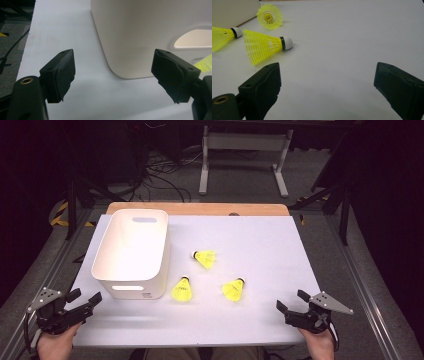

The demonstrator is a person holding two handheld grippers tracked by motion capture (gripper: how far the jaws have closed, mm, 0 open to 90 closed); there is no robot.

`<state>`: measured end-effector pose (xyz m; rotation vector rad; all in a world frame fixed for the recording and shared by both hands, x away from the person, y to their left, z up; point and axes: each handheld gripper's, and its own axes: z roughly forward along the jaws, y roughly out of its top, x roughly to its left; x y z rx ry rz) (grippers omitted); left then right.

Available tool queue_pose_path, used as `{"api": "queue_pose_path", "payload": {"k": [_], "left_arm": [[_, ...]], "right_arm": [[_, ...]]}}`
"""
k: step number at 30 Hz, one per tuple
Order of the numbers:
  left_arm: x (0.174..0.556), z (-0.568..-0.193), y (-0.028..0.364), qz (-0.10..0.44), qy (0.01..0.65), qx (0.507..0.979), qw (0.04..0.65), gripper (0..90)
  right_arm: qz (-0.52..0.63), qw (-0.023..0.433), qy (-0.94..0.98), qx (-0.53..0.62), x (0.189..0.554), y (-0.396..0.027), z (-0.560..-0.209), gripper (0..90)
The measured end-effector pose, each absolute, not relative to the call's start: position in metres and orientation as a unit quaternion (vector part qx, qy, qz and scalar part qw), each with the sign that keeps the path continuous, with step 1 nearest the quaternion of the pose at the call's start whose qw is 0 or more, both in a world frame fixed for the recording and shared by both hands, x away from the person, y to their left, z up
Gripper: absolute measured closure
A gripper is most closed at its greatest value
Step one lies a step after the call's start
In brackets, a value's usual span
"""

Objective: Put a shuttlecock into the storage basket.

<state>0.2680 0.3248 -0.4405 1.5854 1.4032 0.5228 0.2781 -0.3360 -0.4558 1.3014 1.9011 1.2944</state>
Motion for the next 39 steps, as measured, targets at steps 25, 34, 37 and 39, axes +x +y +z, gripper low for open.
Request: {"api": "queue_pose_path", "payload": {"k": [25,34,37,39], "left_arm": [[0.27,-0.418,0.335,0.215,0.578,0.638,0.462,20.2],[0.272,-0.404,0.336,0.21,0.575,0.638,0.467,19.1],[0.273,-0.401,0.337,0.209,0.576,0.637,0.468,18.9],[0.273,-0.398,0.337,0.208,0.575,0.636,0.47,18.7]], "right_arm": [[0.471,0.246,0.698,0.481,0.279,-0.337,-0.457,7.8],[0.469,0.247,0.699,0.481,0.278,-0.337,-0.457,7.8],[0.469,0.247,0.699,0.481,0.278,-0.337,-0.457,7.8],[0.468,0.247,0.699,0.481,0.278,-0.337,-0.457,7.8]]}}
